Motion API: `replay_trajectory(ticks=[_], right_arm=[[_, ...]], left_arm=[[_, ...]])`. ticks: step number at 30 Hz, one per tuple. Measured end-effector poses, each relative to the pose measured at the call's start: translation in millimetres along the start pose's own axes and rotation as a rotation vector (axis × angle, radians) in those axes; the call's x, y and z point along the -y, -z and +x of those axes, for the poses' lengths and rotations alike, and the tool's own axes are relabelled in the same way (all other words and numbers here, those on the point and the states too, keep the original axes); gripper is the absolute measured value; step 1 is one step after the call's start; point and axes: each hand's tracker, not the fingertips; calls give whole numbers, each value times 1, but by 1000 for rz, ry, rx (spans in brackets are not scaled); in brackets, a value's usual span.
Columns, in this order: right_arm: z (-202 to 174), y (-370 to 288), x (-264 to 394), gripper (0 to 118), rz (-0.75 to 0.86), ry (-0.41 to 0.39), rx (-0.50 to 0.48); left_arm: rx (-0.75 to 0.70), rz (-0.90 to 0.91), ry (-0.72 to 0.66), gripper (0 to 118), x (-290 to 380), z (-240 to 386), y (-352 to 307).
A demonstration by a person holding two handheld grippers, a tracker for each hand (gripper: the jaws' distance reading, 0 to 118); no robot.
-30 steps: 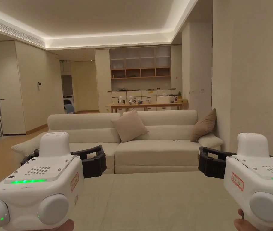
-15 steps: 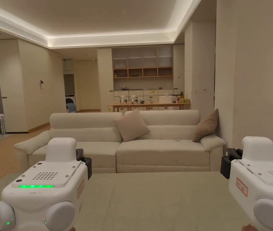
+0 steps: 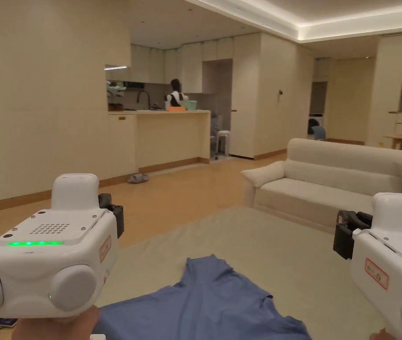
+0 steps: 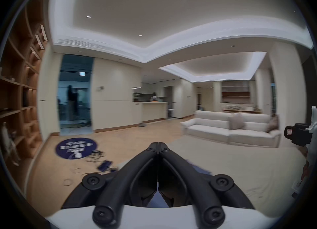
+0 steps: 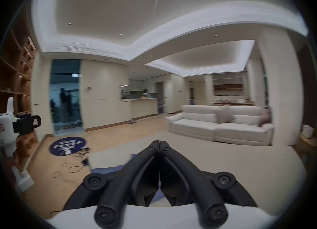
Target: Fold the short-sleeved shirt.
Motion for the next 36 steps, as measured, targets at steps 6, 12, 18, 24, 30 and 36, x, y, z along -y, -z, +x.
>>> replay_trajectory(ticks=[6, 12, 18, 24, 30, 36], right_arm=[[-77, 43, 16, 1, -47, 4, -195], [-54, 80, 50, 1, -114, 4, -171], [10, 116, 98, 1, -233, 0, -42], [71, 142, 144, 1, -317, 26, 54], [113, 158, 179, 1, -396, 55, 110], [128, 160, 190, 1, -429, 74, 130]], left_arm=[[-123, -98, 18, 0, 11, -69, 5], [59, -281, 27, 0, 55, -34, 92], [425, -705, -111, 83, 137, 59, 250], [439, -902, 61, 113, 234, 169, 375], [305, -1278, -11, 114, 328, 215, 430], [314, -1130, 143, 92, 323, 226, 403]])
